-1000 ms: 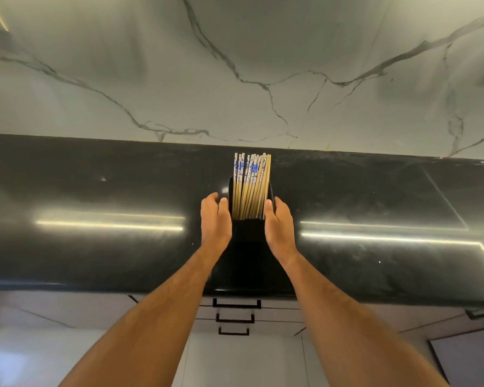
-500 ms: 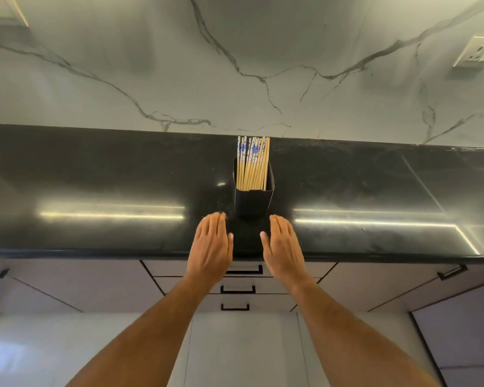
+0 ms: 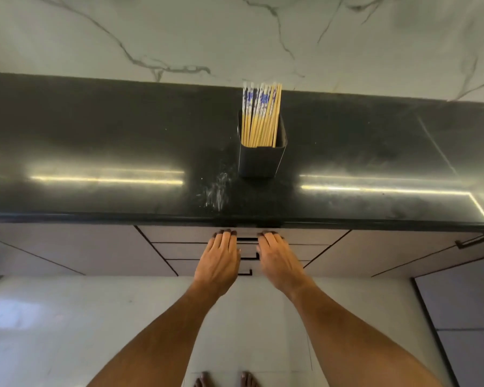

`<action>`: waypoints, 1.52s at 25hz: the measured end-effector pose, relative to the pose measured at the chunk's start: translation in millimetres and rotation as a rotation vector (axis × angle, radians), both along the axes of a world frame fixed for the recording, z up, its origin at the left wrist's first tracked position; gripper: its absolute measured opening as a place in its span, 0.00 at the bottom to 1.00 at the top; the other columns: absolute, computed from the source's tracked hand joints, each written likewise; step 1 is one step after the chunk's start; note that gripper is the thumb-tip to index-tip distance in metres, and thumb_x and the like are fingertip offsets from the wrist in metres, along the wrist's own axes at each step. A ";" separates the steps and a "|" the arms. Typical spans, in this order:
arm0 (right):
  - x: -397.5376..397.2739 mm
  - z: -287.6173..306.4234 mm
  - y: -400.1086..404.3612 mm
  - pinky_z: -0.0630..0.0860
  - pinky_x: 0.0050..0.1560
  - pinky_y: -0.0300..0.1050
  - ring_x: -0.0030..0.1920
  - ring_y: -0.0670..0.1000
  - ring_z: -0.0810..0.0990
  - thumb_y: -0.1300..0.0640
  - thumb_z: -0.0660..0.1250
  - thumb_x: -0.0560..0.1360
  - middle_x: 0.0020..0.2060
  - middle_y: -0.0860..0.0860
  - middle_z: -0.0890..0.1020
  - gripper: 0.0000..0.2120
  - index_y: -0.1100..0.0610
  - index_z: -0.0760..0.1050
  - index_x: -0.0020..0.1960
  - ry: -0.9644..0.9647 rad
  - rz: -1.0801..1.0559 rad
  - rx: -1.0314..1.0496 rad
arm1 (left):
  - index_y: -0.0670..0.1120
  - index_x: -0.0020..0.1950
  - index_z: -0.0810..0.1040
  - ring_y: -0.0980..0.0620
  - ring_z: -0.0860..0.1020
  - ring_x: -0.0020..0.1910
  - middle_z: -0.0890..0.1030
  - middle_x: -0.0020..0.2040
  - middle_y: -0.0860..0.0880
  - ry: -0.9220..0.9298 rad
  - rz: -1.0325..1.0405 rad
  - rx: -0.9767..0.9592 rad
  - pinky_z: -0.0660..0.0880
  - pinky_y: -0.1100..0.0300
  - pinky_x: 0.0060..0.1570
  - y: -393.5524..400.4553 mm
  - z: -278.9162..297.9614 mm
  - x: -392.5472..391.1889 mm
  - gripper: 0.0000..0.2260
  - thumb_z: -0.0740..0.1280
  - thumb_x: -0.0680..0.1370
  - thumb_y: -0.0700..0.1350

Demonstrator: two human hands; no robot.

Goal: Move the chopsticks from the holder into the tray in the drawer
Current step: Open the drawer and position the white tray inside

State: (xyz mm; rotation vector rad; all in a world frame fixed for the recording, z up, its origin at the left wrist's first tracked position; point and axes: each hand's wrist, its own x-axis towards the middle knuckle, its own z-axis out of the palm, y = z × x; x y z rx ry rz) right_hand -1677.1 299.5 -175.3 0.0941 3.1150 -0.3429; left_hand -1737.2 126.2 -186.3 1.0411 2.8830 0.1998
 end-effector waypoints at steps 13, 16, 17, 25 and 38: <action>-61.4 -53.1 -2.2 0.72 0.66 0.57 0.64 0.59 0.78 0.52 0.55 0.85 0.65 0.55 0.79 0.16 0.54 0.73 0.70 -0.291 -0.092 -0.123 | 0.44 0.82 0.52 0.42 0.53 0.81 0.56 0.82 0.42 0.019 -0.044 -0.229 0.42 0.46 0.78 43.7 -69.7 -37.7 0.31 0.62 0.82 0.41; -60.7 -54.2 -11.5 0.75 0.65 0.54 0.58 0.55 0.80 0.39 0.50 0.85 0.59 0.51 0.82 0.21 0.49 0.74 0.66 -0.278 -0.228 -0.168 | 0.45 0.82 0.48 0.41 0.51 0.81 0.54 0.82 0.42 0.006 0.033 -0.278 0.42 0.46 0.78 53.1 -73.4 -29.3 0.33 0.64 0.82 0.43; -60.3 -54.8 -14.4 0.76 0.65 0.54 0.58 0.56 0.80 0.39 0.51 0.84 0.59 0.52 0.82 0.21 0.49 0.74 0.66 -0.297 -0.260 -0.205 | 0.45 0.82 0.47 0.41 0.51 0.81 0.53 0.82 0.42 -0.001 0.041 -0.295 0.41 0.46 0.77 54.4 -74.1 -26.6 0.34 0.64 0.82 0.44; -27.4 -46.7 -25.4 0.73 0.70 0.54 0.61 0.55 0.78 0.46 0.61 0.83 0.63 0.52 0.80 0.17 0.50 0.72 0.69 -0.333 -0.485 -0.591 | 0.48 0.82 0.42 0.43 0.43 0.81 0.46 0.83 0.45 -0.152 0.045 -0.247 0.39 0.47 0.79 40.7 -74.2 5.0 0.37 0.64 0.82 0.46; 148.6 -48.9 -92.8 0.71 0.68 0.46 0.63 0.52 0.77 0.45 0.62 0.83 0.66 0.49 0.77 0.19 0.48 0.70 0.72 -0.221 -0.354 -0.505 | 0.44 0.82 0.50 0.42 0.53 0.81 0.59 0.81 0.43 -0.032 -0.012 -0.110 0.36 0.48 0.76 -34.9 -73.7 175.2 0.35 0.66 0.81 0.42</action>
